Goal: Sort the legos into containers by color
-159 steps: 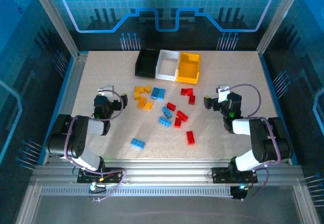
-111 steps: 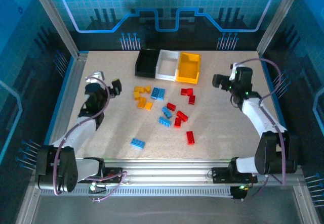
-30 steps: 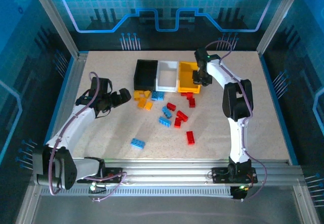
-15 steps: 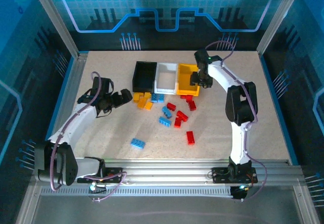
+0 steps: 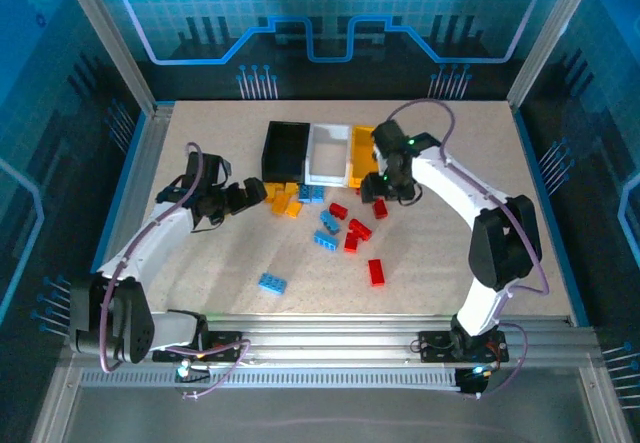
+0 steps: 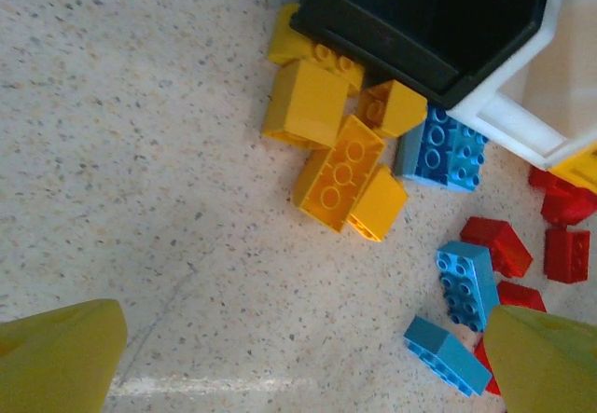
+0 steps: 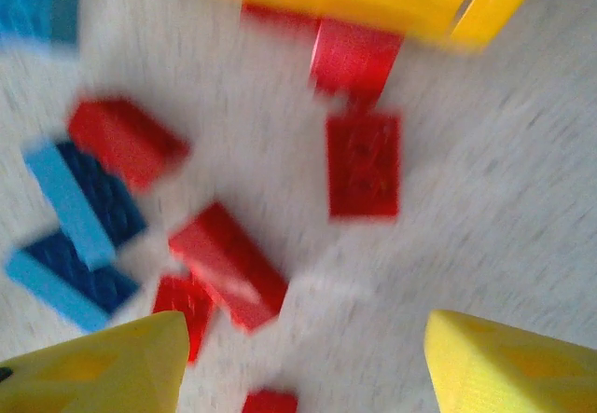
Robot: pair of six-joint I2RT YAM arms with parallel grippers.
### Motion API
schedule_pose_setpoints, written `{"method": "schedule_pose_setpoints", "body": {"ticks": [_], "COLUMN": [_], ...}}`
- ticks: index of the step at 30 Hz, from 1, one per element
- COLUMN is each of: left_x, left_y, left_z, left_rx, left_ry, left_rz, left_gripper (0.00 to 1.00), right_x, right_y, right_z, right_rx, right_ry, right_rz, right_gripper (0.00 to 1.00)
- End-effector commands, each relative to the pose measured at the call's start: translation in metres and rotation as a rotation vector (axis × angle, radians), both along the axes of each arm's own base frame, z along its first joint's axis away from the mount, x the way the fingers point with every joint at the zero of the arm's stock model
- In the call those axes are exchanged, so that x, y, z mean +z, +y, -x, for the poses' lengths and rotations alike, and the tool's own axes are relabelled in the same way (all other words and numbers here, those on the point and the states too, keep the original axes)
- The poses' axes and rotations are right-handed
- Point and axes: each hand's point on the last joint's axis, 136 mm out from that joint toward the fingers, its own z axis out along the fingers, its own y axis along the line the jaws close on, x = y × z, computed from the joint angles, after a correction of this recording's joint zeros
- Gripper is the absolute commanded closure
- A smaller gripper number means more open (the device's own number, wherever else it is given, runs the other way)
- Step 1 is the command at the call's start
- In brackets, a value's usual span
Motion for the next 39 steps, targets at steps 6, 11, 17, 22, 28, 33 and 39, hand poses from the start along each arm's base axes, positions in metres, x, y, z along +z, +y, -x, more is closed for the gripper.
{"method": "schedule_pose_setpoints", "body": {"ticks": [6,11,17,22,28,33,39], "left_x": [-0.019,-0.025,-0.028,-0.031,-0.03,-0.032,-0.035], "left_y": [-0.032,-0.037,-0.036,-0.037,-0.037,-0.036,-0.035], "left_z": [0.038,0.048,0.053,0.056,0.057,0.059,0.061], "left_rx": [-0.08,-0.082,-0.081,-0.082,-0.085,-0.079,-0.073], "left_ry": [0.117,0.14,0.148,0.159,0.157,0.161,0.169], "left_rz": [0.027,0.04,0.037,0.048,0.052,0.051,0.05], "left_gripper": [0.01,0.01,0.01,0.01,0.01,0.01,0.01], "right_x": [-0.021,-0.037,-0.054,-0.06,-0.073,-0.083,-0.092], "right_y": [0.015,0.009,0.01,0.013,0.011,0.012,0.013], "right_z": [0.106,0.136,0.153,0.149,0.144,0.143,0.139], "right_rx": [0.045,0.06,0.049,0.037,0.054,0.066,0.069], "right_ry": [0.181,0.207,0.231,0.216,0.223,0.244,0.247], "right_rz": [0.058,0.111,0.104,0.105,0.155,0.167,0.174], "right_gripper": [0.3,0.29,0.3,0.32,0.35,0.38,0.44]}}
